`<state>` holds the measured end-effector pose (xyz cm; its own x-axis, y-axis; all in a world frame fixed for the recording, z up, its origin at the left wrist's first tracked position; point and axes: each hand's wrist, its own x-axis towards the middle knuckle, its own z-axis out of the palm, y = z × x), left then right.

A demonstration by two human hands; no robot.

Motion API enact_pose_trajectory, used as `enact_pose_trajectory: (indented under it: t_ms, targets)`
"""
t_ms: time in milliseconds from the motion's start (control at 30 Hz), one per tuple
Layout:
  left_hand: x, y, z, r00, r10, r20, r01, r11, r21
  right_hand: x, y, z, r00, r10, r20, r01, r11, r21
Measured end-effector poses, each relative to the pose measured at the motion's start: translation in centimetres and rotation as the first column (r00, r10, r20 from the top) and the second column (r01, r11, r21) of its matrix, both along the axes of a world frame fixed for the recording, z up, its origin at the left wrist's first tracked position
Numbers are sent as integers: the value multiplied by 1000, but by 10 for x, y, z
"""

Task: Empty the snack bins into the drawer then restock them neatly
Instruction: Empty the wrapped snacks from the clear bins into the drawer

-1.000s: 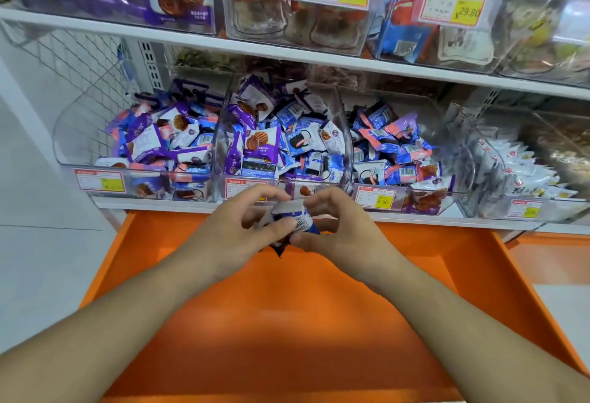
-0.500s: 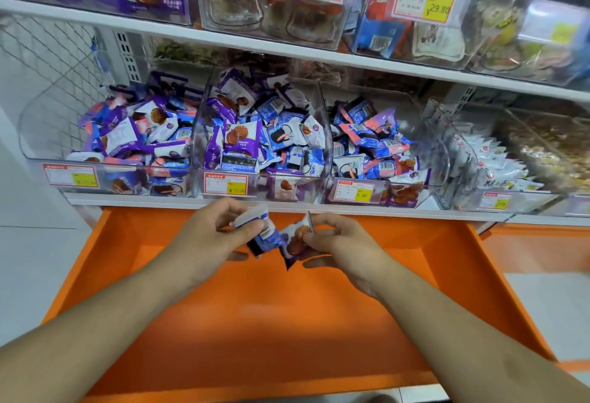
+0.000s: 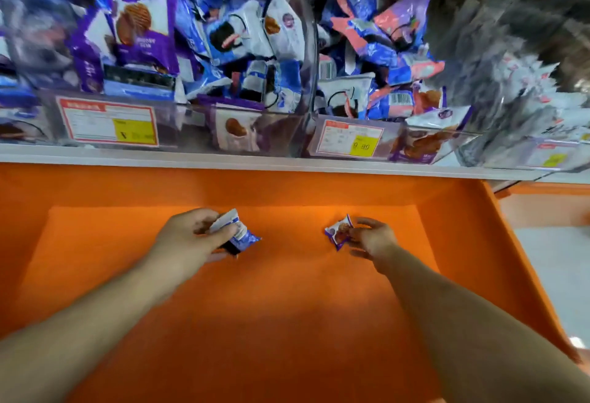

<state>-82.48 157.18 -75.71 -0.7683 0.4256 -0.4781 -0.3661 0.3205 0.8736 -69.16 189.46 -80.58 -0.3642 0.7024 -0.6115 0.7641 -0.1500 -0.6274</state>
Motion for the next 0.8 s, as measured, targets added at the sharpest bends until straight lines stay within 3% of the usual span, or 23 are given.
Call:
enact_pose_trajectory:
  t_ms: [133, 233, 267, 333, 400, 467, 633, 733, 800]
  targets:
    - [-4, 7, -19, 998, 31, 61, -33, 999, 27, 0, 3, -14, 987, 142, 68, -153, 971, 182]
    - [-1, 4, -16, 997, 48, 66, -50, 999, 19, -8, -23, -9, 946, 289, 148, -324, 879, 349]
    - [0, 0, -13, 997, 58, 56, -59, 998, 3, -18, -37, -2, 925, 360, 118, -379, 871, 313]
    - [-1, -11, -5, 997, 77, 19, -76, 996, -38, -41, -73, 18, 861, 498, -105, -492, 867, 81]
    - [-3, -24, 8, 992, 122, 3, -122, 991, -56, -60, -110, 48, 770, 555, -315, -619, 770, -156]
    - [-5, -41, 21, 988, 154, 2, -154, 988, -36, -74, -145, 73, 695, 578, -429, -706, 661, -254]
    - [-18, -91, 37, 991, 135, 15, -135, 991, 6, -91, -223, 83, 692, 582, -427, -702, 680, -212]
    - [-35, -126, 40, 992, 126, -18, -125, 991, 36, -100, -254, 70, 762, 448, -469, -640, 632, -436]
    - [-47, -148, 34, 997, 45, -70, -46, 999, -22, -110, -271, 55, 776, 392, -495, -617, 636, -464]
